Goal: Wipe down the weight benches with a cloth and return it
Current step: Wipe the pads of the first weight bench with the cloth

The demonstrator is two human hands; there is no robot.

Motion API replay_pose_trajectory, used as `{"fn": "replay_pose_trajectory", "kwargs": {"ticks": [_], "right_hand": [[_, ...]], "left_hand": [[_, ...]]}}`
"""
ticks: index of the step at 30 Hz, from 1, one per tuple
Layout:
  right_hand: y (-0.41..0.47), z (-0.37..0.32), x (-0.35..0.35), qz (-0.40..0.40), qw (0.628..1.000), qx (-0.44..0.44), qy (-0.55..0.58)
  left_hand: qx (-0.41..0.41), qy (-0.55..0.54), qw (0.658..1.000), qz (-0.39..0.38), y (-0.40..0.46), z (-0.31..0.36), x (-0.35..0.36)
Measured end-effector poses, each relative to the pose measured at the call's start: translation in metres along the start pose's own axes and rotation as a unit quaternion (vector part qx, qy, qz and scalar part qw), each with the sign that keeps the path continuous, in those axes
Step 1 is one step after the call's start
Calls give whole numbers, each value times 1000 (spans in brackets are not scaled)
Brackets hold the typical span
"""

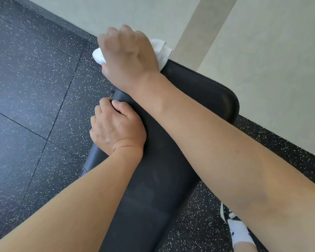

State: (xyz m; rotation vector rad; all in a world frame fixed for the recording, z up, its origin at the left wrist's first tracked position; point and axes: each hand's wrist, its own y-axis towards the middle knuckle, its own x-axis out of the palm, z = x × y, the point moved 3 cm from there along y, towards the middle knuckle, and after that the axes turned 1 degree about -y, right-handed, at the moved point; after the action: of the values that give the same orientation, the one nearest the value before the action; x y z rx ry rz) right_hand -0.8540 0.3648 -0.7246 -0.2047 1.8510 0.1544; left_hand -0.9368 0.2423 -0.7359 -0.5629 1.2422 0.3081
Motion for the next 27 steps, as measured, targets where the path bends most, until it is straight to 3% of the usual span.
{"fn": "replay_pose_trajectory", "kwargs": {"ticks": [2,5,7,12,17,22,24,27], "right_hand": [[-15,4,-4,5,999,-30,12],[-77,22,-23,90,992,-63,60],[-136,51,-32,138,986,-62,71],[-232,118,-43,159,986,-21,50],[-191,108,-40,195,977,67,53],[-148,100,-43,143,968,173,110],[-124,92,-44,125,968,182,118],[-74,68,-37,76,982,129,113]], "left_hand": [[2,-1,1000,3,-1,0,0],[7,-5,1000,8,-2,-1,0],[15,-12,1000,9,-2,-2,1],[21,-16,1000,5,-2,-1,1],[21,-17,1000,5,-2,-3,1],[25,-3,1000,14,-1,-1,0],[23,-3,1000,17,0,-3,0],[20,-3,999,26,0,-4,0]]}}
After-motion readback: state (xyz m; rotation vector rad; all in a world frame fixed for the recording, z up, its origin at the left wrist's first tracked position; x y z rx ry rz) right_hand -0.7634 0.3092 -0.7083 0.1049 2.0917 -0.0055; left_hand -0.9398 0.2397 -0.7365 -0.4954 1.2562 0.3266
